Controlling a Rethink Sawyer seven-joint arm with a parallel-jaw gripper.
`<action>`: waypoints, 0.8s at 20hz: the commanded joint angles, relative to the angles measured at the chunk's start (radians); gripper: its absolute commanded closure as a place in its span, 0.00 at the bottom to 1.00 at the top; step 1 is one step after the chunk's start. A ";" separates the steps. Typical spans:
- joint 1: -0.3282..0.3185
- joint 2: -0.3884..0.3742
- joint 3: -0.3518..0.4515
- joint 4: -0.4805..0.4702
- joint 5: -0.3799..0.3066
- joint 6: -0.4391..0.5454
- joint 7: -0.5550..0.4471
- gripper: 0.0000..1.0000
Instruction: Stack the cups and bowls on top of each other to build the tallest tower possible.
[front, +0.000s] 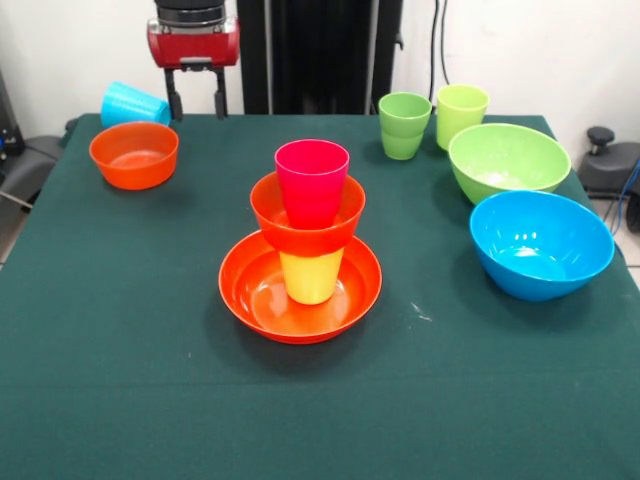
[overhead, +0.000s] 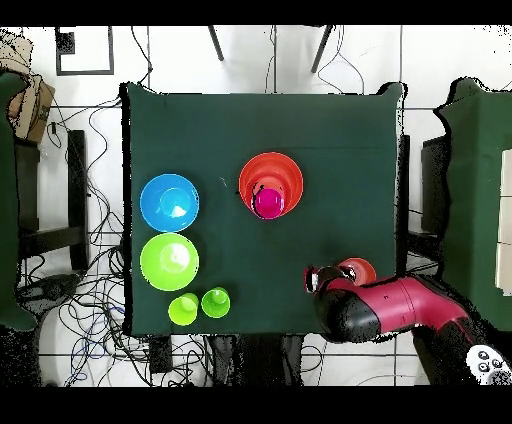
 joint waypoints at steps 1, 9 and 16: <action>-0.047 0.088 -0.009 -0.061 -0.109 0.036 -0.198 0.00; -0.077 0.128 0.011 -0.078 -0.119 0.046 -0.223 0.00; -0.101 0.135 0.036 -0.100 -0.105 0.075 -0.257 0.00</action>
